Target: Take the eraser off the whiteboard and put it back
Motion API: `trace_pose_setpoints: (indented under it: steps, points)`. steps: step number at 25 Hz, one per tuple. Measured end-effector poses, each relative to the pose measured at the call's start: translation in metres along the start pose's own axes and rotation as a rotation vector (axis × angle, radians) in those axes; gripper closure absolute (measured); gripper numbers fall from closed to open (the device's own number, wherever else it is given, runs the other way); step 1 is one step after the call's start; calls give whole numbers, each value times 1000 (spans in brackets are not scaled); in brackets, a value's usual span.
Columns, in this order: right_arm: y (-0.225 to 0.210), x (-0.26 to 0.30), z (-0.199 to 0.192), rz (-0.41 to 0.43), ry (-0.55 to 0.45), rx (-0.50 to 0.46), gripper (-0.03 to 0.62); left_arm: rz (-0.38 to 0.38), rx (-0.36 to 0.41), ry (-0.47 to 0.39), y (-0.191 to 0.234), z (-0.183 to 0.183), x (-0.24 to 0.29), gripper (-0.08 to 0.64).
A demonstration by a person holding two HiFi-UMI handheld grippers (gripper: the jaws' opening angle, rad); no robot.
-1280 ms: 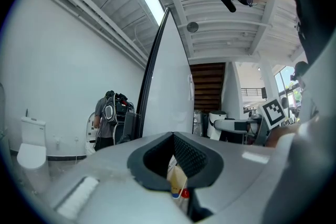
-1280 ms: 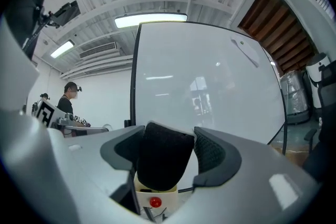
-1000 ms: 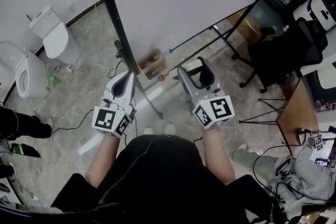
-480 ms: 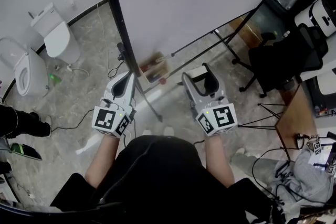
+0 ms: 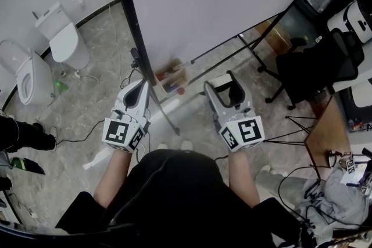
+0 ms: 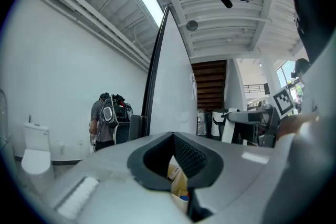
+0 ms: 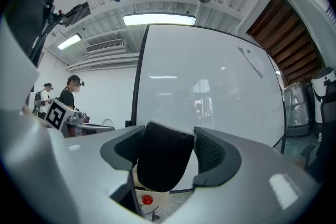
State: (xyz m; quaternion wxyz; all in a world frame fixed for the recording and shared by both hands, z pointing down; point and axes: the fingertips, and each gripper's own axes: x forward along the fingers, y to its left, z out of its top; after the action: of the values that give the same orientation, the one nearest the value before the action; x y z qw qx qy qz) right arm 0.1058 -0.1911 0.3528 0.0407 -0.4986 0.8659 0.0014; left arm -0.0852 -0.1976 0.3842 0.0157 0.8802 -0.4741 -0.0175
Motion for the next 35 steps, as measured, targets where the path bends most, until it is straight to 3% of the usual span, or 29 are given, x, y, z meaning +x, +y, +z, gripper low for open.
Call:
trace_pose_setpoints:
  steps: [8,35]
  points:
    - [-1,4,-1,6,-3,5,293,27,-40,-28,8,3,-1,557]
    - [2,12,-2,41,-6,9,293,40,-38,-14,8,1,-5,557]
